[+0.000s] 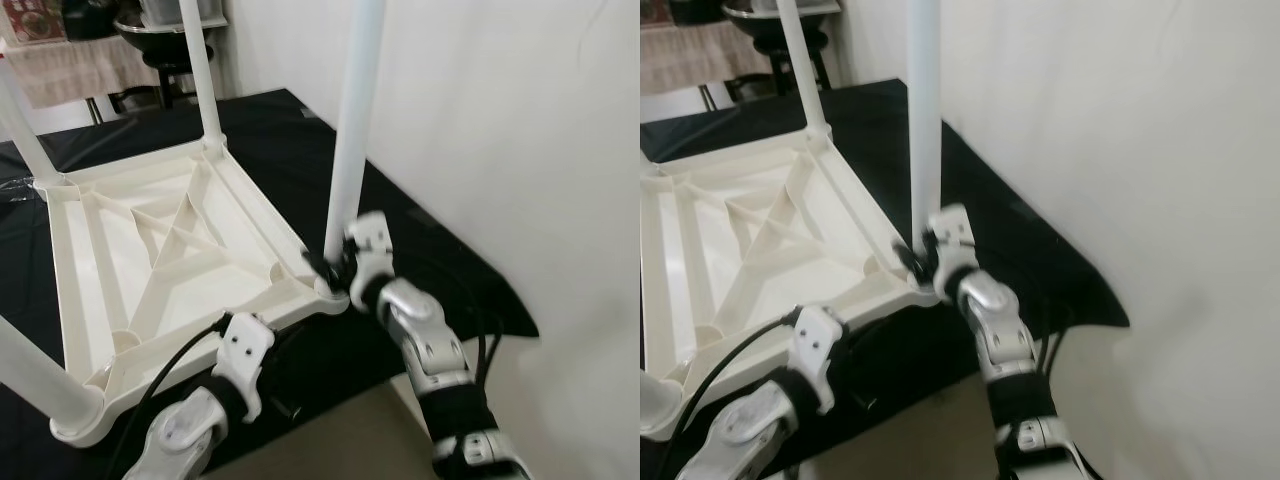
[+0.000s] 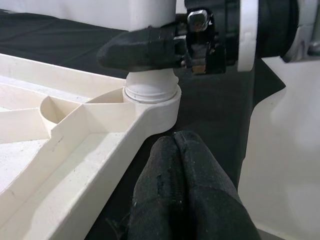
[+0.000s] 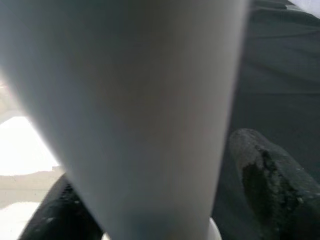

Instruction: Building children table

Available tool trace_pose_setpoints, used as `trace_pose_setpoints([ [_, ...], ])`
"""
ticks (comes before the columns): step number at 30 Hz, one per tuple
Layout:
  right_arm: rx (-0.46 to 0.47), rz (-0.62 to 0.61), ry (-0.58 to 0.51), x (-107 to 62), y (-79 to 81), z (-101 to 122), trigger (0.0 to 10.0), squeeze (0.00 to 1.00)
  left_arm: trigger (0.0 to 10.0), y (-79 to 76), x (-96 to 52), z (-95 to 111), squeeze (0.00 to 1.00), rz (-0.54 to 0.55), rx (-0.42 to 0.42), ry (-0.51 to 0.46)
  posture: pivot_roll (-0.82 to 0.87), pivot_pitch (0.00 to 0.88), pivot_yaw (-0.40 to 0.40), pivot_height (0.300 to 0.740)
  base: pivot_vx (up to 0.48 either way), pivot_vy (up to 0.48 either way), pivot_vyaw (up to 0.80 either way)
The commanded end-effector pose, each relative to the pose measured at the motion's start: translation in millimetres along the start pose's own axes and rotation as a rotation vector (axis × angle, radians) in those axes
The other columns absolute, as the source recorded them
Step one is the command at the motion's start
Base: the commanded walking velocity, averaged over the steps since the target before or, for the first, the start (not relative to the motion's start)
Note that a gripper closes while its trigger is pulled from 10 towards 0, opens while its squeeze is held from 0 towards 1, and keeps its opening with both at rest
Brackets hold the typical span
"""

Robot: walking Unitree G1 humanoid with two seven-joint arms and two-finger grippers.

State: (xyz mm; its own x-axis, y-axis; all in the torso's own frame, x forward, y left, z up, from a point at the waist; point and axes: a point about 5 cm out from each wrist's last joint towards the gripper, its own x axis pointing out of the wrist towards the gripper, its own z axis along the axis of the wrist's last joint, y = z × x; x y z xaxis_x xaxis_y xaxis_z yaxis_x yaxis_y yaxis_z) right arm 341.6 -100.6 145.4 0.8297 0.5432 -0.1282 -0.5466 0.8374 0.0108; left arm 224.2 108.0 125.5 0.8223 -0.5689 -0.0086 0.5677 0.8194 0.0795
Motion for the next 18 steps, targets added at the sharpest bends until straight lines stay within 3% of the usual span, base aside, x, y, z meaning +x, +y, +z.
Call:
trace_pose_setpoints([
  [1,-0.017,0.071,-0.038,2.9,-8.2,16.6,10.0,0.0,10.0,-0.4,0.5,-4.1,0.0,-0.006,-0.001,0.017,0.03,0.086,-0.054,0.74,0.0,0.0,0.0],
  [2,-0.042,0.134,-0.06,5.4,-16.5,25.6,10.0,0.0,10.0,-0.8,1.8,-4.5,0.0,-0.008,-0.002,0.016,0.03,0.076,-0.056,0.74,0.0,0.0,0.0],
  [4,-0.042,0.134,-0.06,5.4,-16.5,25.6,10.0,0.0,10.0,-0.8,1.8,-4.5,0.0,-0.008,-0.002,0.016,0.03,0.076,-0.056,0.74,0.0,0.0,0.0],
  [5,-0.067,0.193,-0.079,6.9,-22.8,33.9,10.0,0.0,10.0,-1.1,2.7,-4.7,0.0,-0.009,-0.002,0.016,0.03,0.076,-0.056,0.74,0.0,0.0,0.0],
  [6,-0.146,0.397,-0.072,8.7,-25.8,44.6,10.0,0.0,10.0,-1.4,4.3,-5.0,0.0,-0.008,0.0,0.016,0.03,0.071,-0.063,0.74,0.0,0.0,0.0],
  [9,-0.21,0.492,-0.044,8.9,-26.0,46.6,10.0,0.0,10.0,-1.6,4.9,-5.3,0.0,-0.007,0.002,0.016,0.04,0.07,-0.068,0.74,0.0,0.0,0.0],
  [15,-0.127,0.618,-0.028,12.9,-24.3,55.7,10.0,0.0,10.0,-2.2,5.7,-6.1,0.0,-0.004,0.007,0.017,0.04,0.063,-0.072,0.74,0.0,0.0,0.0],
  [16,-0.114,0.626,-0.022,13.9,-25.9,56.2,0.0,0.0,10.0,-2.4,5.7,-6.1,0.0,-0.003,0.007,0.016,0.04,0.065,-0.077,0.74,0.0,0.0,0.0],
  [18,-0.104,0.63,-0.018,14.6,-27.1,56.5,0.0,0.0,10.0,-2.6,5.6,-6.0,0.0,-0.002,0.008,0.015,0.04,0.065,-0.077,0.74,0.0,0.0,0.0],
])
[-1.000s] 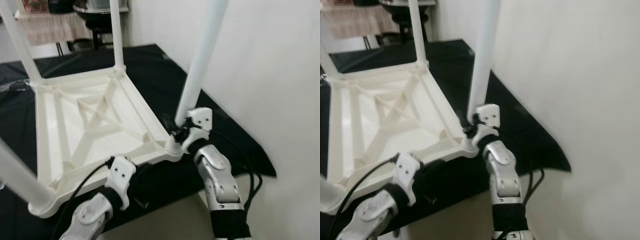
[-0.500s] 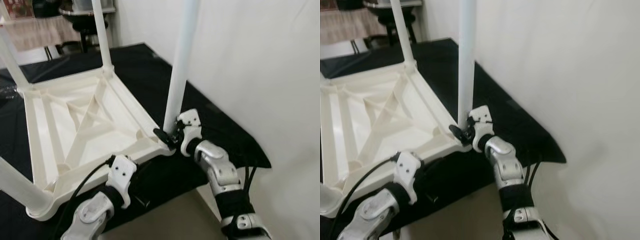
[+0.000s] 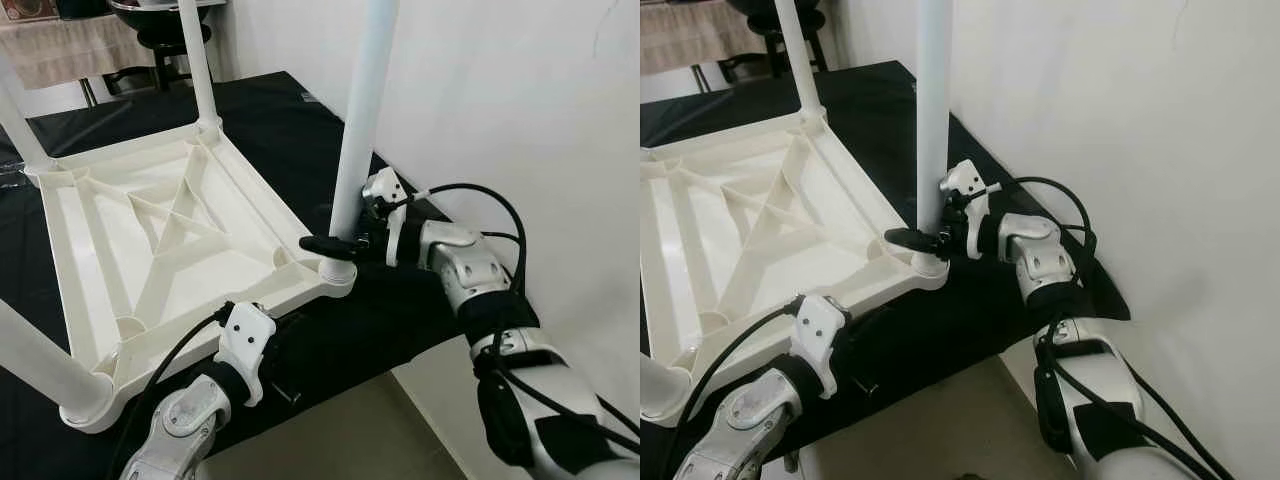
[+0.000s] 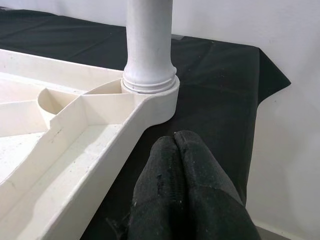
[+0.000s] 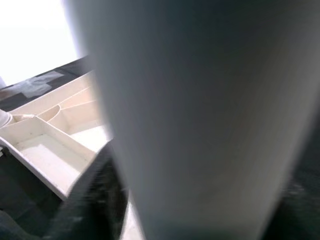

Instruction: Building children table

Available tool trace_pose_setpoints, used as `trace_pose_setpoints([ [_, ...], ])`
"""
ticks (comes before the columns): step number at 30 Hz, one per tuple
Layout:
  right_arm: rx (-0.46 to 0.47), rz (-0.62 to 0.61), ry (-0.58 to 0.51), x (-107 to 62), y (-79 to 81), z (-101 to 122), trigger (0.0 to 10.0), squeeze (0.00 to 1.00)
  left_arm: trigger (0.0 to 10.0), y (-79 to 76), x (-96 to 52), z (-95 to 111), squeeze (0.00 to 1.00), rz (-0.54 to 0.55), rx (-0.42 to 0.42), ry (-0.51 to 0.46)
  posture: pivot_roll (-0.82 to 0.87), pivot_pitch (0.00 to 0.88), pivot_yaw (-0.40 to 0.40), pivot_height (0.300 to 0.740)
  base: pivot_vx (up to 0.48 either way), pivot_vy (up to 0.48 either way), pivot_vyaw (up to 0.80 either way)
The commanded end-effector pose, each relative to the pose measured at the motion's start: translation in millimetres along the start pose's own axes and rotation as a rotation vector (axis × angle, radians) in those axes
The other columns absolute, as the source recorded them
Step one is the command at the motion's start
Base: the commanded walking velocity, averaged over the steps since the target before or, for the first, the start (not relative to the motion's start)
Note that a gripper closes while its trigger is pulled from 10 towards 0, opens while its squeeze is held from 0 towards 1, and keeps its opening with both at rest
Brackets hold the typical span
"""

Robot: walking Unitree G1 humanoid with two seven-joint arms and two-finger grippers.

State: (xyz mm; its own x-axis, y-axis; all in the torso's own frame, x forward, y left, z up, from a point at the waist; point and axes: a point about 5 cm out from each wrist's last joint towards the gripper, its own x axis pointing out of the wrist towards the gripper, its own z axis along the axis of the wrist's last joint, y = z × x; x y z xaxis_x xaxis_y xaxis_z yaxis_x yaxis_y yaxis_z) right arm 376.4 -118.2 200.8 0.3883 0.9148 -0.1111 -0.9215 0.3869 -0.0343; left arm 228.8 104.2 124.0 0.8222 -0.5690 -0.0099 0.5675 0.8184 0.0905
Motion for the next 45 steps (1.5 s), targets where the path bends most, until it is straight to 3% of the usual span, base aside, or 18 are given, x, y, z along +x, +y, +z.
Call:
trace_pose_setpoints([
  [1,0.013,0.034,-0.001,4.1,1.2,-1.7,0.0,0.0,10.0,-2.4,-0.5,-4.4,0.0,-0.001,-0.003,0.013,0.04,0.068,-0.08,0.74,0.0,0.0,0.0],
  [6,0.011,-0.044,-0.051,-13.1,-2.3,-13.9,0.0,0.0,10.0,-4.2,-1.4,-2.7,0.0,-0.002,-0.011,0.007,0.03,0.09,-0.082,0.74,0.0,0.0,0.0],
  [9,0.024,-0.188,-0.038,-32.5,0.4,-34.8,0.0,0.0,10.0,-4.8,-3.1,-1.3,0.0,-0.003,-0.014,0.003,0.02,0.098,-0.082,0.74,0.0,0.0,0.0],
  [12,0.055,-0.325,0.01,-32.1,6.1,-50.1,0.0,0.0,10.0,-4.4,-4.4,-0.9,0.0,-0.005,-0.015,0.002,0.0,0.108,-0.076,0.74,0.0,0.0,0.0],
  [13,0.087,-0.482,0.032,-28.8,10.8,-60.4,0.0,0.0,10.0,-4.2,-5.0,-0.8,0.0,-0.006,-0.017,0.002,0.0,0.108,-0.076,0.74,0.0,0.0,0.0],
  [14,0.22,-0.864,0.08,-26.2,38.9,-84.7,0.0,0.0,10.0,-3.0,-5.3,-0.2,0.0,-0.011,-0.024,0.002,-0.01,0.118,-0.07,0.74,0.0,0.0,0.0],
  [15,0.22,-0.864,0.08,-26.2,38.9,-84.7,0.0,0.0,10.0,-3.0,-5.3,-0.2,0.0,-0.011,-0.024,0.002,-0.01,0.118,-0.07,0.74,0.0,0.0,0.0],
  [17,0.076,-0.834,0.047,-11.3,56.1,-72.2,0.0,0.0,10.0,-1.9,-4.7,-0.4,0.0,-0.017,-0.026,0.004,-0.01,0.12,-0.056,0.74,0.0,0.0,0.0],
  [20,0.046,-0.779,0.04,-3.2,53.4,-68.0,0.0,0.0,10.0,-1.8,-4.4,-0.9,0.0,-0.018,-0.025,0.004,-0.02,0.105,-0.058,0.74,0.0,0.0,0.0],
  [28,0.085,-0.814,0.041,6.4,38.7,-63.9,0.0,0.0,10.0,-1.3,-3.6,-1.1,0.0,-0.005,-0.016,0.003,0.0,0.104,-0.063,0.74,0.0,0.0,0.0],
  [29,0.089,-0.819,0.055,6.6,38.9,-59.9,10.0,0.0,10.0,-1.3,-3.3,-1.3,0.0,-0.002,-0.014,0.003,0.01,0.098,-0.066,0.74,0.0,0.0,0.0],
  [30,0.096,-0.818,0.06,6.3,39.9,-58.6,10.0,0.93,10.0,-1.4,-2.9,-1.6,0.0,-0.003,-0.015,0.004,0.01,0.098,-0.066,0.74,0.0,0.0,0.0],
  [31,0.095,-0.753,0.041,8.1,38.2,-52.8,10.0,1.0,10.0,-1.6,-2.6,-1.6,0.0,-0.006,-0.015,0.004,0.01,0.096,-0.066,0.74,0.0,0.0,0.0],
  [35,0.084,-0.564,-0.032,12.7,33.0,-35.8,10.0,1.0,10.0,-2.1,-1.2,-1.8,0.0,-0.01,-0.014,0.003,0.01,0.089,-0.068,0.74,0.0,0.0,0.0],
  [36,0.03,-0.424,-0.058,11.9,21.9,-22.6,10.0,0.79,10.0,-2.5,-0.8,-1.7,0.0,-0.007,-0.011,0.001,0.01,0.079,-0.071,0.74,0.0,0.0,0.0],
  [40,-0.011,-0.333,-0.051,10.3,15.1,-16.2,10.0,0.79,10.0,-2.8,-0.6,-1.8,0.0,-0.004,-0.009,0.001,0.01,0.079,-0.071,0.74,0.0,0.0,0.0],
  [41,-0.064,-0.208,-0.029,12.1,12.7,-10.7,10.0,0.0,10.0,-2.9,-0.6,-2.1,0.0,-0.001,-0.006,0.001,0.02,0.071,-0.078,0.74,0.0,0.0,0.0],
  [45,-0.067,-0.092,-0.012,14.0,11.8,-5.3,10.0,0.0,10.0,-3.0,-0.3,-2.8,0.0,0.003,-0.002,0.002,0.03,0.064,-0.082,0.74,0.0,0.0,0.0],
])
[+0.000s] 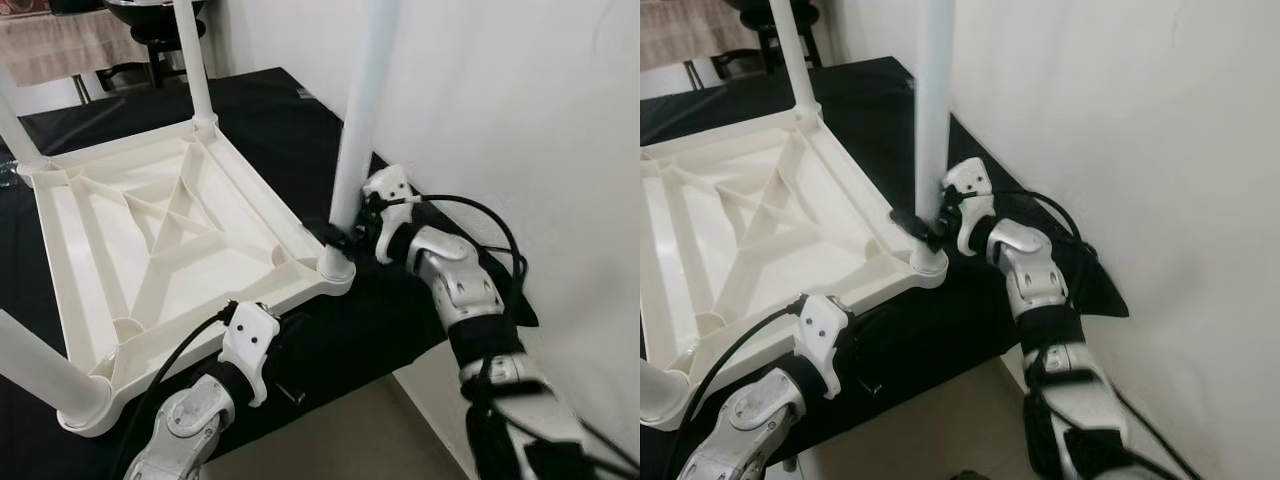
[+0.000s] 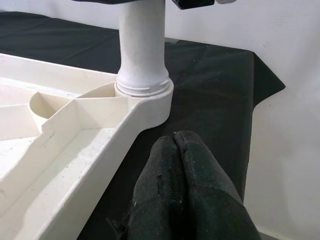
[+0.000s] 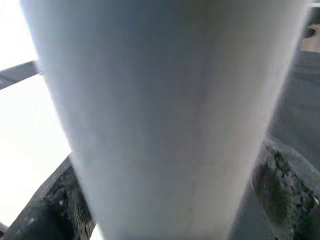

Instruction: Building children table

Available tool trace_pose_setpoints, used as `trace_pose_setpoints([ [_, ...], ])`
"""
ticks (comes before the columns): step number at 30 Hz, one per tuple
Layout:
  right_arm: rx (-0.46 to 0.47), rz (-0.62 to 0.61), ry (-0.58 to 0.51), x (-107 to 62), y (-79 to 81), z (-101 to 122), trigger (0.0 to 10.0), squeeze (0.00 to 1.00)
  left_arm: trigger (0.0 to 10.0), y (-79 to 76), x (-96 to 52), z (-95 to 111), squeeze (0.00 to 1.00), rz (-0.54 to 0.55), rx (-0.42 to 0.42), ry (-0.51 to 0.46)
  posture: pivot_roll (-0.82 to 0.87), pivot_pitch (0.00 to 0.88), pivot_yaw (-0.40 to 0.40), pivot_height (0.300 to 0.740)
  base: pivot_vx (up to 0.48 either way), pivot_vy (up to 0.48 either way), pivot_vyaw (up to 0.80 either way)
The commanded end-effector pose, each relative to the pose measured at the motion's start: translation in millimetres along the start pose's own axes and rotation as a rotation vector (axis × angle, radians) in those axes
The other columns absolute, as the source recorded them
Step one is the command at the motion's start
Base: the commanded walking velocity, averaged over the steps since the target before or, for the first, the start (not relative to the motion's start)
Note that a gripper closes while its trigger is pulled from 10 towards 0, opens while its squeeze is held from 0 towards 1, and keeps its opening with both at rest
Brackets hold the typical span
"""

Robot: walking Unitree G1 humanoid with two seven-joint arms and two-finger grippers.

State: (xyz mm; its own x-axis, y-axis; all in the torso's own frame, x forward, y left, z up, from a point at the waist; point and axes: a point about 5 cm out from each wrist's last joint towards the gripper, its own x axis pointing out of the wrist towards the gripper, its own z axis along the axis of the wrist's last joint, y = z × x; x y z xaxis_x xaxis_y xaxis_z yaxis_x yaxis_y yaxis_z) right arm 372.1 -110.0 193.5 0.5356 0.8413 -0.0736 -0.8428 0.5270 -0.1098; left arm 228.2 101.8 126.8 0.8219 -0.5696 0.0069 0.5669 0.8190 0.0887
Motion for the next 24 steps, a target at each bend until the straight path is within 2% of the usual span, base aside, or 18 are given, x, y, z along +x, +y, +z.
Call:
trace_pose_setpoints([
  [1,-0.001,0.102,0.011,7.0,5.2,2.6,10.0,0.0,10.0,-1.0,-1.2,-5.9,0.0,0.004,0.0,0.019,0.03,0.064,-0.082,0.74,0.0,0.0,0.0],
  [3,0.002,0.119,0.011,7.2,5.0,3.4,10.0,0.0,10.0,-1.0,-1.2,-6.0,0.0,0.004,0.001,0.019,0.03,0.064,-0.082,0.74,0.0,0.0,0.0],
  [4,0.034,0.143,-0.001,7.4,1.6,5.0,8.0,0.0,10.0,-1.3,-0.5,-6.0,0.0,0.005,0.002,0.018,0.04,0.058,-0.091,0.74,0.0,0.0,0.0],
  [6,0.075,0.17,-0.018,7.5,-2.0,7.1,8.0,0.0,10.0,-1.7,0.2,-6.0,0.0,0.007,0.003,0.018,0.04,0.058,-0.091,0.74,0.0,0.0,0.0],
  [7,0.099,0.18,-0.027,5.2,-3.1,6.0,0.0,0.0,10.0,-1.9,0.3,-5.9,0.0,0.009,0.004,0.018,0.04,0.059,-0.09,0.74,0.0,0.0,0.0],
  [13,0.106,0.137,-0.039,-9.1,-9.7,-3.5,0.0,0.0,10.0,-2.9,0.0,-6.0,0.0,0.012,0.0,0.016,0.03,0.066,-0.085,0.74,0.0,0.0,0.0],
  [17,0.127,-0.033,-0.034,-31.0,-13.5,-22.1,0.0,0.0,10.0,-4.6,-0.6,-5.8,0.0,0.003,-0.008,0.016,0.03,0.073,-0.085,0.74,0.0,0.0,0.0],
  [19,0.145,-0.074,-0.024,-33.0,-11.0,-27.6,0.0,0.0,10.0,-4.7,-1.3,-5.8,0.0,0.003,-0.008,0.015,0.03,0.074,-0.086,0.74,0.0,0.0,0.0],
  [20,0.167,-0.138,-0.008,-33.4,-7.8,-35.3,0.0,0.0,10.0,-4.8,-1.7,-5.9,0.0,0.003,-0.008,0.015,0.03,0.074,-0.086,0.74,0.0,0.0,0.0],
  [21,0.167,-0.138,-0.008,-33.4,-7.8,-35.3,0.0,0.0,10.0,-4.8,-1.7,-5.9,0.0,0.003,-0.008,0.015,0.03,0.074,-0.086,0.74,0.0,0.0,0.0],
  [22,0.224,-0.495,0.01,-31.9,-5.0,-51.1,0.0,0.0,10.0,-4.0,-3.1,-5.6,0.0,0.003,-0.009,0.015,0.01,0.085,-0.084,0.74,0.0,0.0,0.0],
  [23,0.224,-0.495,0.01,-31.9,-5.0,-51.1,0.0,0.0,10.0,-4.0,-3.1,-5.6,0.0,0.003,-0.009,0.015,0.01,0.085,-0.084,0.74,0.0,0.0,0.0],
  [24,0.313,-0.682,0.068,-36.2,13.8,-70.5,0.0,0.0,10.0,-3.3,-3.9,-5.5,0.0,0.003,-0.012,0.015,0.01,0.085,-0.084,0.74,0.0,0.0,0.0],
])
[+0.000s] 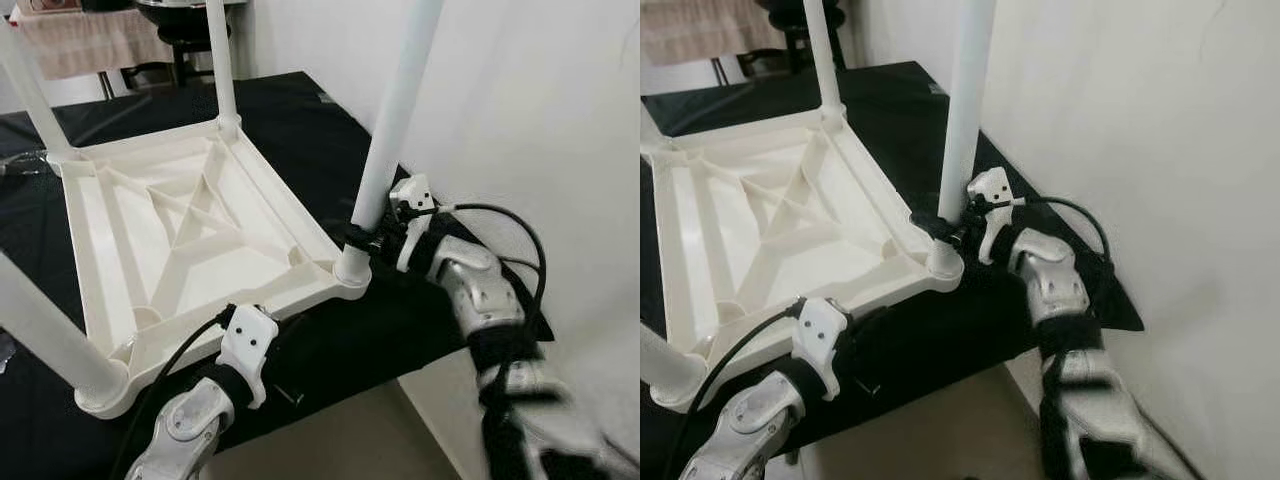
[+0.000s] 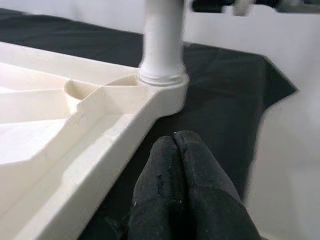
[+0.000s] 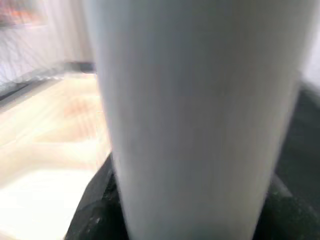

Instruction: Building children table

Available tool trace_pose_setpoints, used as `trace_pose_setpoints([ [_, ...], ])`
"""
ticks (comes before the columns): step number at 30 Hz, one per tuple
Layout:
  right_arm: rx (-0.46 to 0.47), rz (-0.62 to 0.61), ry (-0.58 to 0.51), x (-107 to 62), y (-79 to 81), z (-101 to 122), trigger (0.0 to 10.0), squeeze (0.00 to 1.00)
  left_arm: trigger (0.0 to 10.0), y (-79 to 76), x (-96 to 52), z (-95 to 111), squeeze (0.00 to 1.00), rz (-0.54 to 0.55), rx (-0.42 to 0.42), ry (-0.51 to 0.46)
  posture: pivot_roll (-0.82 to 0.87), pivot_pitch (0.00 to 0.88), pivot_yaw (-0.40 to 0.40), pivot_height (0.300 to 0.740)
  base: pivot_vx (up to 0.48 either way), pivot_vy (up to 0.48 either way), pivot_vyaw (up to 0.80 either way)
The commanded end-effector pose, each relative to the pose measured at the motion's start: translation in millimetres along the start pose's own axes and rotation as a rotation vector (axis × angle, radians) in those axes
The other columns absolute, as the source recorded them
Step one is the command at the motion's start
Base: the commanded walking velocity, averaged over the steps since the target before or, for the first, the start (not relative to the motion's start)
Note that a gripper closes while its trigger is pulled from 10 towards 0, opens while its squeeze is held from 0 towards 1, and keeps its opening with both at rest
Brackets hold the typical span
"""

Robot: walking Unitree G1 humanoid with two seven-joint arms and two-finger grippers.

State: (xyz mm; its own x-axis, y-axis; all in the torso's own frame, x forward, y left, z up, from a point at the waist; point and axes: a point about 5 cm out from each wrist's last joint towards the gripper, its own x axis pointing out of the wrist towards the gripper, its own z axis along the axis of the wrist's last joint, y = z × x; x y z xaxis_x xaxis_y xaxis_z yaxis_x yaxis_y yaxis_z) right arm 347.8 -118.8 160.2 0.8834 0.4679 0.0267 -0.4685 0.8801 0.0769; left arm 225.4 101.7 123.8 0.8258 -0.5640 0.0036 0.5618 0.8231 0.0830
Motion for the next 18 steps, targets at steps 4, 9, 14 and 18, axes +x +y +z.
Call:
trace_pose_setpoints([
  [4,0.013,-0.025,0.117,-17.2,33.1,-32.3,0.0,0.0,10.0,0.5,-1.9,-4.0,0.0,-0.013,-0.009,0.018,-0.01,0.072,-0.053,0.74,0.0,0.0,0.0],
  [9,-0.022,-0.036,0.111,2.4,23.6,-24.9,3.8,0.0,10.0,2.9,-1.4,-3.9,0.0,-0.005,-0.004,0.018,0.02,0.078,-0.058,0.74,0.0,0.0,0.0],
  [14,-0.049,0.105,0.093,9.7,25.2,-4.7,10.0,1.0,10.0,4.5,-1.4,-3.9,0.0,0.012,0.008,0.02,0.04,0.074,-0.06,0.74,0.0,0.0,0.0],
  [18,-0.108,0.241,0.1,14.3,14.7,6.9,10.0,1.0,10.0,4.2,-2.7,-4.2,0.0,0.017,0.004,0.022,0.04,0.072,-0.059,0.74,0.0,0.0,0.0],
])
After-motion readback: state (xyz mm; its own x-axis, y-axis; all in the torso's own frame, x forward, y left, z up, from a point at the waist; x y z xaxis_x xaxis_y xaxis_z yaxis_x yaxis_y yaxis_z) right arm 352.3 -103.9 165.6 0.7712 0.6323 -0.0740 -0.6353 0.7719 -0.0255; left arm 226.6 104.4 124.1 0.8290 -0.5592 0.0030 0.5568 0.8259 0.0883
